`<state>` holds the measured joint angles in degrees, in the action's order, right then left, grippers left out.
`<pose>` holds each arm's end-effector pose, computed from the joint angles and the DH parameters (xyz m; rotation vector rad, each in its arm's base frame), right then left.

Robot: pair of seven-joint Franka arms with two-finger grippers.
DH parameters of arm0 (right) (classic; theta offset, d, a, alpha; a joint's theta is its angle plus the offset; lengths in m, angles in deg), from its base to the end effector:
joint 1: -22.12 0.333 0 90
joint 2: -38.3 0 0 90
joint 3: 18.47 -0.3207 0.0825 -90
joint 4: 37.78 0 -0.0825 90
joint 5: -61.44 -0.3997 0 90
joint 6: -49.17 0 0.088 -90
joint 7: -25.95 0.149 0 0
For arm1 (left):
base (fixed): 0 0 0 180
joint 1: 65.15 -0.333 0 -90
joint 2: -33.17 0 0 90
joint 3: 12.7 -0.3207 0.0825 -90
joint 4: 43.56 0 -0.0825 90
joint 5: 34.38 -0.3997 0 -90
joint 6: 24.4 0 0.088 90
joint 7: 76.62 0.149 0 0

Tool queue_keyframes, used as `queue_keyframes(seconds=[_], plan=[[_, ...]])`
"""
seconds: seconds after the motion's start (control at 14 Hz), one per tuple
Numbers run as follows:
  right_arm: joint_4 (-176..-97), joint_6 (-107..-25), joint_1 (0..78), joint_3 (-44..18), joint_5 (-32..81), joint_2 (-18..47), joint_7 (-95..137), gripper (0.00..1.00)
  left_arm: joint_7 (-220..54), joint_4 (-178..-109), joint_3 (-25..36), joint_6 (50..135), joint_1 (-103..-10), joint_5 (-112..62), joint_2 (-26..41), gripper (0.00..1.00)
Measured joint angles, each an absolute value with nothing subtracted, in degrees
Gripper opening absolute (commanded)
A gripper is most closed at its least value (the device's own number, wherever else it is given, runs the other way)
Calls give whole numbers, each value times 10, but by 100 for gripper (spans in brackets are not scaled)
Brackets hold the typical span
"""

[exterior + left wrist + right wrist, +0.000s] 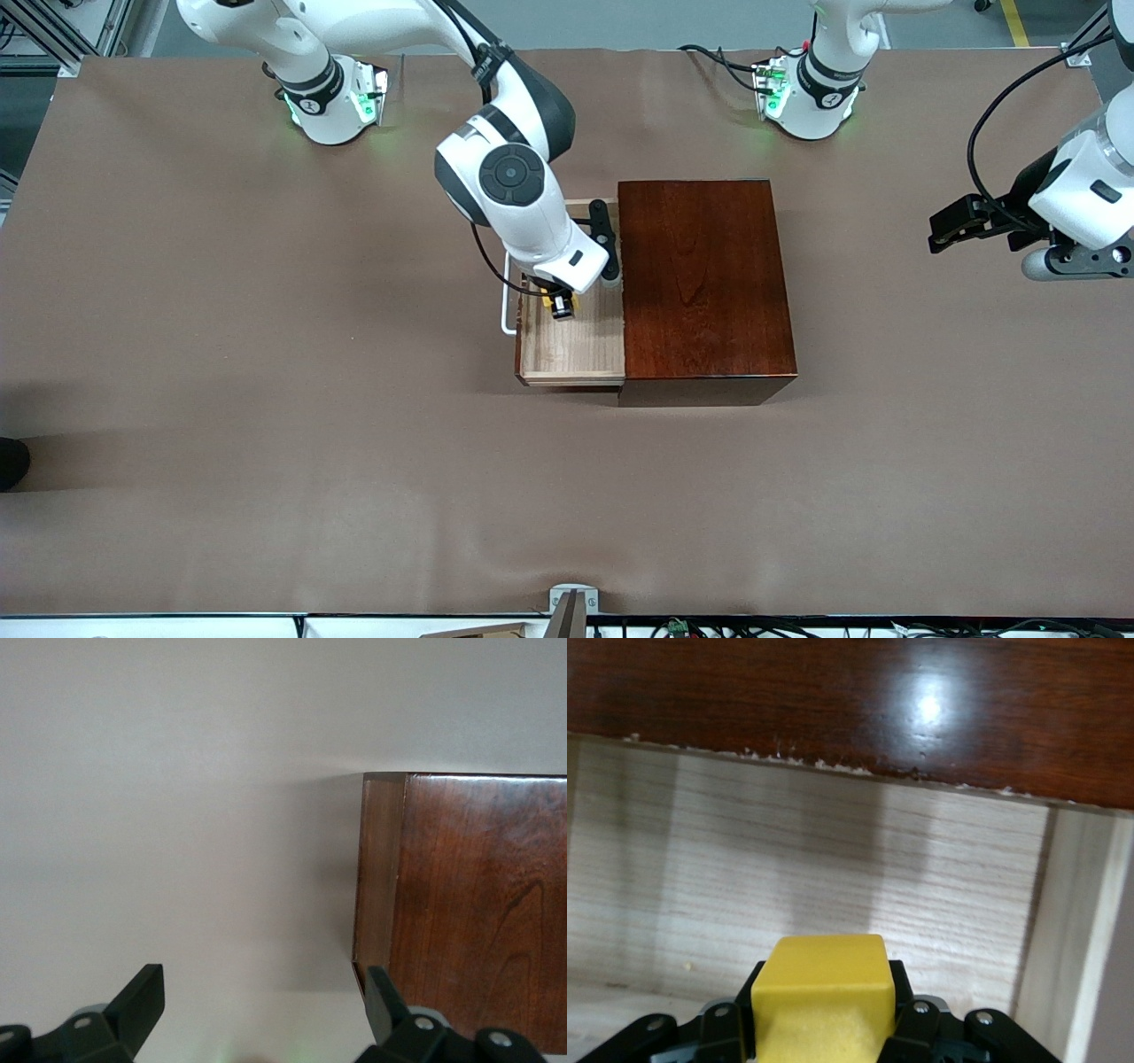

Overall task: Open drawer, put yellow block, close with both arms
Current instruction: 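Lower the yellow cube into the open drawer with the right gripper, then open the right gripper and lift it away from the drawer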

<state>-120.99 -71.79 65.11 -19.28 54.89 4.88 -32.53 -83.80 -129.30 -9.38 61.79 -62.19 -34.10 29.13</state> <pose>0.5280 0.5172 0.3085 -1.9758 -2.3121 -0.1349 0.5793 -0.0634 0.5770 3.1384 0.0244 -0.0991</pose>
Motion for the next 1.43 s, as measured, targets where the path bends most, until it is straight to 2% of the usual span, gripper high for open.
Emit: queue_keyframes(seconds=[0.78,0.86,0.93,1.43], plan=[[-1210,-745,692,-191,563,9,-272,0,-838,-1295,-94,619,-622,-341,291,100],[-1210,-746,695,-190,568,9,-265,83,-838,-1295,-94,619,-622,-341,291,100],[-1209,-746,695,-189,570,9,-263,100,-838,-1295,-94,619,-622,-341,291,100],[-1201,-747,696,-186,588,9,-263,100,-838,-1296,-93,619,-622,-341,291,100]])
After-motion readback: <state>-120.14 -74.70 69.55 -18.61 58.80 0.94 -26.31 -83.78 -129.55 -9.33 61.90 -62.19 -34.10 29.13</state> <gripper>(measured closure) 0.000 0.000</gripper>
